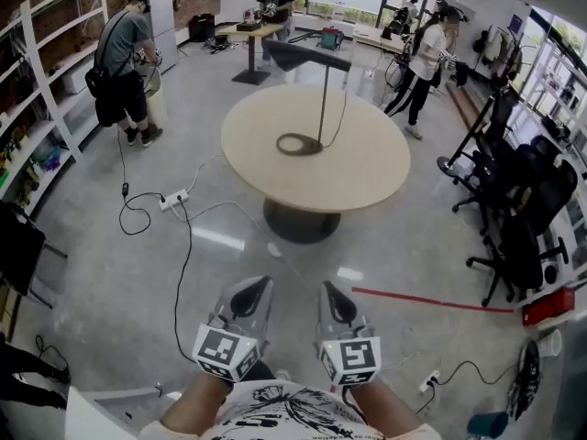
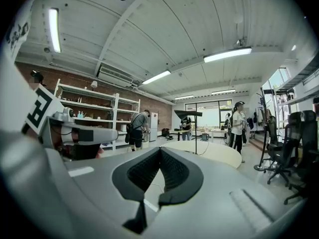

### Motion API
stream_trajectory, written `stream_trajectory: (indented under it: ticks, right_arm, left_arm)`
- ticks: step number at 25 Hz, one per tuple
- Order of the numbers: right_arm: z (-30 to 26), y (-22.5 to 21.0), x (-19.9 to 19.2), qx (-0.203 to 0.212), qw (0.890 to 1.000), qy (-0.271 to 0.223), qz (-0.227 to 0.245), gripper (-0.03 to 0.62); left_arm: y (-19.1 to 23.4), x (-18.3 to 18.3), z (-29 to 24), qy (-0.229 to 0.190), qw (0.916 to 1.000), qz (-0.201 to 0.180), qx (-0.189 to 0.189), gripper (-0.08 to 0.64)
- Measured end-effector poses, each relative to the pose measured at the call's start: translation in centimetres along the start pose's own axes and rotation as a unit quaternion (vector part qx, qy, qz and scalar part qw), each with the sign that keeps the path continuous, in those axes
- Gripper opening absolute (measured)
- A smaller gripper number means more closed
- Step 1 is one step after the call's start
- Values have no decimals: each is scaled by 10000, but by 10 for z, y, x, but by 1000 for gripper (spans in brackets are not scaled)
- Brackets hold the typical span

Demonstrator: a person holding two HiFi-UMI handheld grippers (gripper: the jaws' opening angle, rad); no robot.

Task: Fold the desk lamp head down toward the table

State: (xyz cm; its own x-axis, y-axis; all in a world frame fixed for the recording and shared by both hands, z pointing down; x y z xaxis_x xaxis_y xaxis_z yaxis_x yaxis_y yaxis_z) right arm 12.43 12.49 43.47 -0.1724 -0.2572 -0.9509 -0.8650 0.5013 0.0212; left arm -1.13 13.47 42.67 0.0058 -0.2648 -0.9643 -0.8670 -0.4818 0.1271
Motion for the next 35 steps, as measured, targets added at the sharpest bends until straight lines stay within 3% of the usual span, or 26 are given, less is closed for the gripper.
stream_trajectory:
  ticks: [11, 20, 26, 35]
  right_arm:
    - [-2, -18, -15, -20, 10000, 60, -50, 9]
    - [-31, -19, -17, 136, 9994, 313, -71, 9]
    - [-76, -38, -6, -83, 9990, 401, -198, 9]
    - [-172, -66, 44, -435, 9979, 386, -284, 9]
  left_arm:
    - [-3, -9, -8, -32, 9999, 82, 119, 6]
    - [24, -8, -24, 26, 9995, 184, 245, 6]
    - [62, 8, -64, 41, 9998, 186, 88, 6]
    - [147, 60, -137, -1, 9997, 15, -230, 6]
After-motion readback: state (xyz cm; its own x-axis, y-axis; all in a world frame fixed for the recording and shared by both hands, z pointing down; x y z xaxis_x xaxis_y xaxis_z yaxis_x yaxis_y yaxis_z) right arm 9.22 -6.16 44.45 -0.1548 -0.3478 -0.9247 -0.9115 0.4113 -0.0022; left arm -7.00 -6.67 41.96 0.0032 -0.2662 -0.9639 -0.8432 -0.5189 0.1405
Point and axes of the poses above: the fingertips, and each gripper's own axes: z backward along the fingers, y to its left, x out of its top, the point moved 3 cm from there along z, backward along the fingers, and after that the axes turned 12 degrees about y, right-handed, at the moved point
